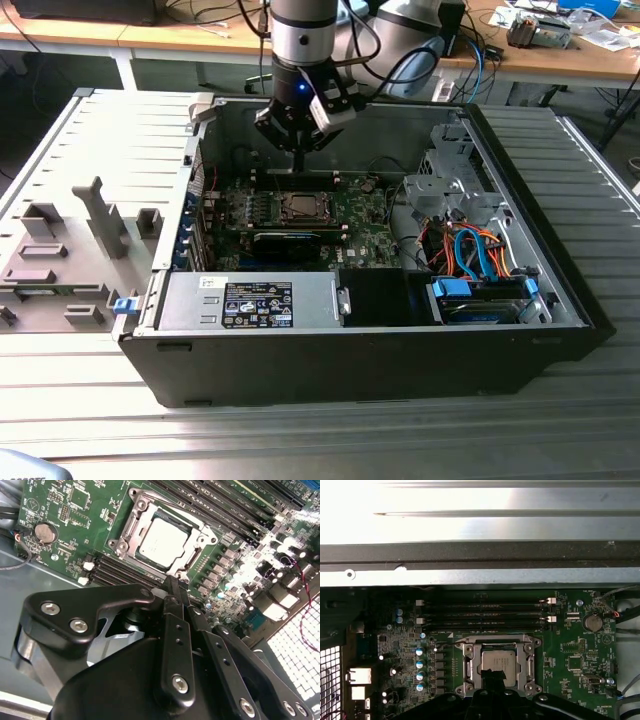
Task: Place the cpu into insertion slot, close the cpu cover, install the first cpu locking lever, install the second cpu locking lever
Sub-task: 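Install the first cpu locking lever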
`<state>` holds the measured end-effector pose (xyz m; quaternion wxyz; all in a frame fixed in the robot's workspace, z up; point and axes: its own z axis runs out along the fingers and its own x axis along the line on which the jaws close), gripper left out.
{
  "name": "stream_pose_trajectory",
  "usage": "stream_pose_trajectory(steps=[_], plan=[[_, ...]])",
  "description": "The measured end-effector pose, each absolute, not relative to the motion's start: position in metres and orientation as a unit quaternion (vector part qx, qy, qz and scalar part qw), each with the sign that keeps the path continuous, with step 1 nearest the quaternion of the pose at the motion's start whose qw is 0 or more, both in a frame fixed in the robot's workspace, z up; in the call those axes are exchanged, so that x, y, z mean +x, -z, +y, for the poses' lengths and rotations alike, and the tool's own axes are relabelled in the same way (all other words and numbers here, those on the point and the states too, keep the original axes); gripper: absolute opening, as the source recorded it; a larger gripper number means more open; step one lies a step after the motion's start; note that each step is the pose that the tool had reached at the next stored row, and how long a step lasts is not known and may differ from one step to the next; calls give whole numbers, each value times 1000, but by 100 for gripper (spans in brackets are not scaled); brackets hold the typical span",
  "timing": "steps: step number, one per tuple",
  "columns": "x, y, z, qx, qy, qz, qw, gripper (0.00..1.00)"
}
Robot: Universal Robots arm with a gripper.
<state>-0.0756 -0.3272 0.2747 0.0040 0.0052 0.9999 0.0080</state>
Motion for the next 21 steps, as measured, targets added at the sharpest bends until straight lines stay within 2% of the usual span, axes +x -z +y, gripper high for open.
stream_pose_trajectory(steps=[21], plan=[[-90, -275, -327, 5, -8, 1000, 4, 11]])
